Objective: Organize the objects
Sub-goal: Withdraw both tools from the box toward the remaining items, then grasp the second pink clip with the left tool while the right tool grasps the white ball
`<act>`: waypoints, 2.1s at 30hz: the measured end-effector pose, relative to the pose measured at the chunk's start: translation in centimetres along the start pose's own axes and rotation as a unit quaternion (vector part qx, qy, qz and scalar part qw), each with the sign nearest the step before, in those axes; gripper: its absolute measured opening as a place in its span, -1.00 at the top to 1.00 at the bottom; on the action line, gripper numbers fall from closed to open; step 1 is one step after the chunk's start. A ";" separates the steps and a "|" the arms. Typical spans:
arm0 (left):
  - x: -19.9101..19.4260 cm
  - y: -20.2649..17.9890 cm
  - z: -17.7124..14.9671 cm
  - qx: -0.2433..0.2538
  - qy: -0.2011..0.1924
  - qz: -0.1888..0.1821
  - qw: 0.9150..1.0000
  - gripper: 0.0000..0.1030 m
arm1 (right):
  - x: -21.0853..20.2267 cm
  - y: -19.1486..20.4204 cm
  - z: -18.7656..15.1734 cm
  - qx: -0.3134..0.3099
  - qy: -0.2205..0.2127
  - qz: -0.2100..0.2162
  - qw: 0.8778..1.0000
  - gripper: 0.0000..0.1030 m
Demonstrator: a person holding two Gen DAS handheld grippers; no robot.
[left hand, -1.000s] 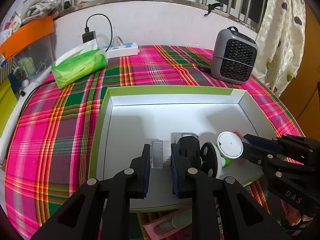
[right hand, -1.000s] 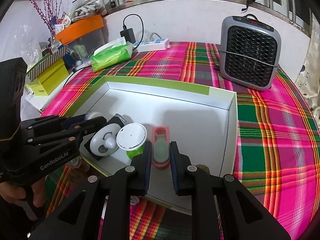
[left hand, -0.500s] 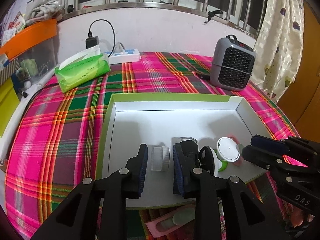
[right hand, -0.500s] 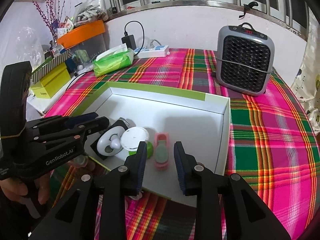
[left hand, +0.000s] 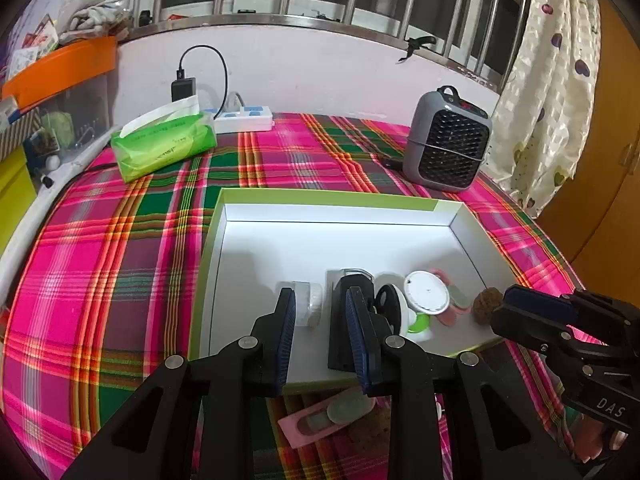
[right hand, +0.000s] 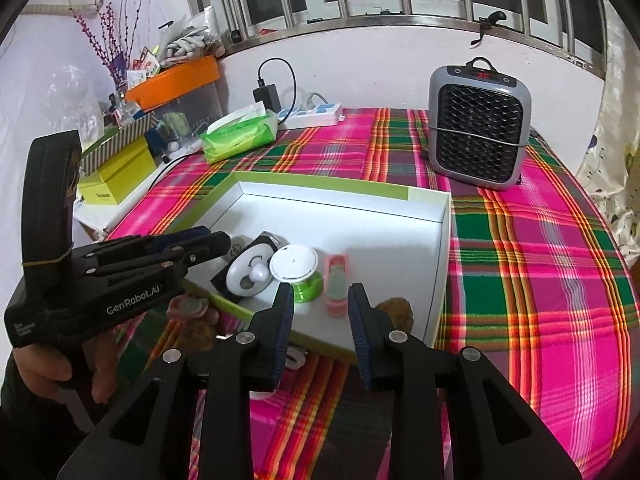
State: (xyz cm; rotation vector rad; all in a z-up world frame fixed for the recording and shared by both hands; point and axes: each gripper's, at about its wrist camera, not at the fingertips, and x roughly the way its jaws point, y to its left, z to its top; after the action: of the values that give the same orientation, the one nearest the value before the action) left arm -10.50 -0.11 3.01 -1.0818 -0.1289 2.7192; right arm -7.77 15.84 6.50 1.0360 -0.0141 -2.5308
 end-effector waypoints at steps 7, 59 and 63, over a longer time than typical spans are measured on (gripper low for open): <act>-1.0 -0.2 -0.8 0.003 -0.007 0.000 1.000 0.53 | -0.9 0.2 -0.8 0.002 -0.001 0.006 1.000 0.43; -3.9 1.0 -4.5 0.001 0.001 -0.031 1.000 0.34 | 1.3 2.1 -4.1 -0.017 0.068 0.054 0.996 0.43; -3.3 1.3 -4.5 -0.004 0.017 -0.037 0.999 0.34 | 1.6 2.1 -4.0 -0.017 0.071 0.053 0.996 0.43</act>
State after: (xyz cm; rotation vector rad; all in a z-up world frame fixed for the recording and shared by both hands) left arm -5.25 -2.11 1.76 -1.1018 -0.1714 2.6372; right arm -5.29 13.87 2.85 1.1682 0.0126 -2.3498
